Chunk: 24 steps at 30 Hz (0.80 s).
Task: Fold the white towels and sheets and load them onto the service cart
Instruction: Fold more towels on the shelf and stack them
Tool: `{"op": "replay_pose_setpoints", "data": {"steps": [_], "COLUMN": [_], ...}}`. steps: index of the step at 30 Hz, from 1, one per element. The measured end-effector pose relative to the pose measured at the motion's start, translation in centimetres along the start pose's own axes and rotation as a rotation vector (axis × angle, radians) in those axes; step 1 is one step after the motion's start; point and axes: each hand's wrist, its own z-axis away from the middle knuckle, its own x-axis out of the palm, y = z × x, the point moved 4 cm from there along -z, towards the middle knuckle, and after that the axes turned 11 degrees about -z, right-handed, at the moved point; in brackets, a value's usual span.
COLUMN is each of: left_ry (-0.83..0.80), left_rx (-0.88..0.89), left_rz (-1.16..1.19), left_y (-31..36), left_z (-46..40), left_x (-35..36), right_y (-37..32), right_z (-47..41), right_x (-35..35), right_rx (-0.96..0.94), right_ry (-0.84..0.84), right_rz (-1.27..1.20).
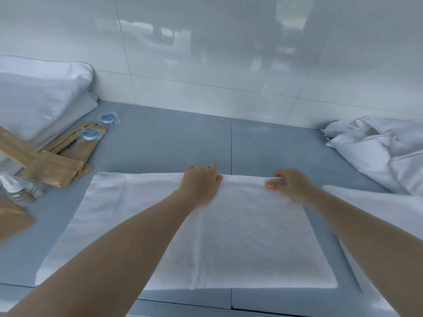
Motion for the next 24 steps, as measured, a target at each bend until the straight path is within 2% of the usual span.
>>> {"op": "replay_pose_setpoints", "data": {"steps": [3, 6, 12, 15, 19, 24], "left_ry": [-0.014, -0.027, -0.009, -0.014, -0.061, -0.089], "left_rx": [0.024, -0.053, -0.098, -0.048, -0.046, -0.099], "left_rz": [0.075, 0.152, 0.120, 0.062, 0.002, -0.022], "left_y": [2.1, 2.3, 2.5, 2.2, -1.3, -10.0], "left_z": [-1.0, -1.8, -2.6, -2.4, -1.4, 1.8], "left_x": [0.0, 0.3, 0.6, 0.7, 0.3, -0.2], "right_y": [1.2, 1.5, 2.4, 2.5, 0.9, -5.9], "right_z": [0.2, -0.3, -0.7, -1.1, -1.4, -1.8], "right_x": [-0.5, -0.9, -0.9, -0.7, -0.3, 2.5], "right_rx": [0.048, 0.054, 0.110, 0.163, 0.144, -0.072], "right_ry": [-0.020, 0.030, 0.143, 0.098, 0.023, -0.075], "right_rz": [-0.091, -0.118, -0.173, -0.038, 0.313, 0.304]}}
